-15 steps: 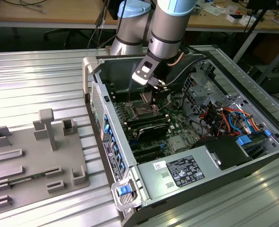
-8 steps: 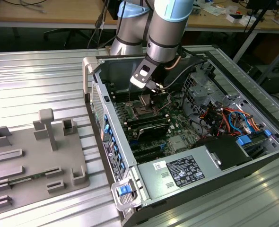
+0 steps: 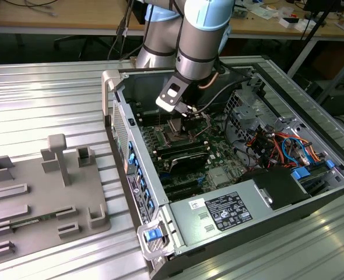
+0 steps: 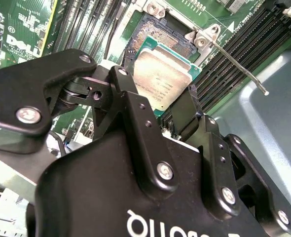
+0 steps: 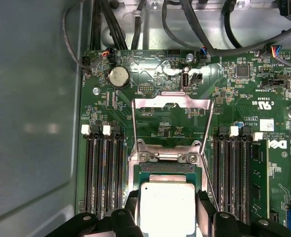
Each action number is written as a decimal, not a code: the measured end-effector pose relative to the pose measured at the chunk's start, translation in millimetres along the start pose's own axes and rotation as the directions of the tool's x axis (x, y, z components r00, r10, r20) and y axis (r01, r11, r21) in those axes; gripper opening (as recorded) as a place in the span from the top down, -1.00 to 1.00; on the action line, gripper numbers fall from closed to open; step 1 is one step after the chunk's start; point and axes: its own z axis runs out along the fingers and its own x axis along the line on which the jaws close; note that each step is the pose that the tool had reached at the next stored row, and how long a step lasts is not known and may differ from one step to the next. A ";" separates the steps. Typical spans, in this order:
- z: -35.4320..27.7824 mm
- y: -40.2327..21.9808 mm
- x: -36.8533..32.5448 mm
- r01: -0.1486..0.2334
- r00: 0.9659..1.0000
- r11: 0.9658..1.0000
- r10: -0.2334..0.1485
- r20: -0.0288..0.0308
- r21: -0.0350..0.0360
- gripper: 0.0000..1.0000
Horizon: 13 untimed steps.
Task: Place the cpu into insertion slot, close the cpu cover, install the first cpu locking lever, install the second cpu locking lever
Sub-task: 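Place the cpu into insertion slot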
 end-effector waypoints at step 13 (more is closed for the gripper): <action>0.7 -0.2 0.1 0.000 1.000 1.000 0.000 0.006 0.000 -0.09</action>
